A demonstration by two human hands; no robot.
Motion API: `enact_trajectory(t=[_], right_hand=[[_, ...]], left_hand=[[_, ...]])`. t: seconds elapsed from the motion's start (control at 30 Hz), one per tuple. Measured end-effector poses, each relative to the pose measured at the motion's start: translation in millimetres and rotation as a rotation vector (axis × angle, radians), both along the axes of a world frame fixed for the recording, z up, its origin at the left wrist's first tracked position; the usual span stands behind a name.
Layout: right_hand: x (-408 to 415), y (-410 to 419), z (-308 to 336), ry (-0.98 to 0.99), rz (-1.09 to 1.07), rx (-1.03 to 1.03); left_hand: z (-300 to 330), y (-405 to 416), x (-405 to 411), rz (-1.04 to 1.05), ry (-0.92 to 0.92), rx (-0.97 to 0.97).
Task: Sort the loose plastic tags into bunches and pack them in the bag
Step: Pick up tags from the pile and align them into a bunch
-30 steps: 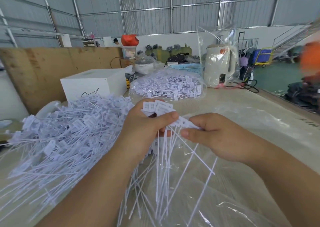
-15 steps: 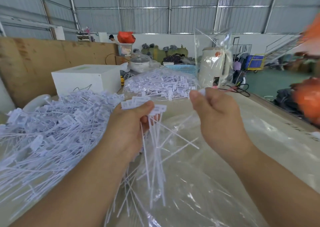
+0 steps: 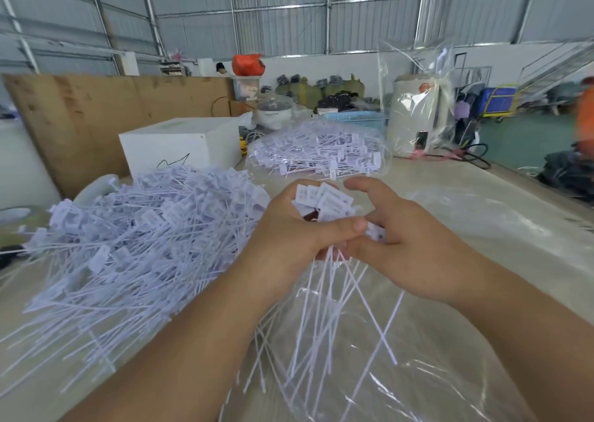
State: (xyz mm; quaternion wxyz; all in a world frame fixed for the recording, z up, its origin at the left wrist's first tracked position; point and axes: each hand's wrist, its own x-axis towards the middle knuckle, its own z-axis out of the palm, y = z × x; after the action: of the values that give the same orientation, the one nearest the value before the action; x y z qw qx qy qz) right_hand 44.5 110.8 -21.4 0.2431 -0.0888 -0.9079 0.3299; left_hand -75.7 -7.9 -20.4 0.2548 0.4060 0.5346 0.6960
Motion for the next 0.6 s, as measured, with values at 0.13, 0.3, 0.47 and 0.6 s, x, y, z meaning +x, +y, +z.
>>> enact_trajectory(t=[0.13,0.3,0.47,0.6], right_hand=[[1,-1,1,0.013,0.052,0.022],[7,3,8,-0.052,0.081,-0.101],[11,9,14,-0.065,0.102,-0.159],[7,3,15,0.08,0.048,-0.213]], left_hand=[[-2,2,1,0.02,-0.038,0.018],[6,-1,-3,0.082,-0.075,0.131],[9,-3,-6,0.126,-0.084,0.164],[11,-2,-4,0.076,-0.194,0.203]])
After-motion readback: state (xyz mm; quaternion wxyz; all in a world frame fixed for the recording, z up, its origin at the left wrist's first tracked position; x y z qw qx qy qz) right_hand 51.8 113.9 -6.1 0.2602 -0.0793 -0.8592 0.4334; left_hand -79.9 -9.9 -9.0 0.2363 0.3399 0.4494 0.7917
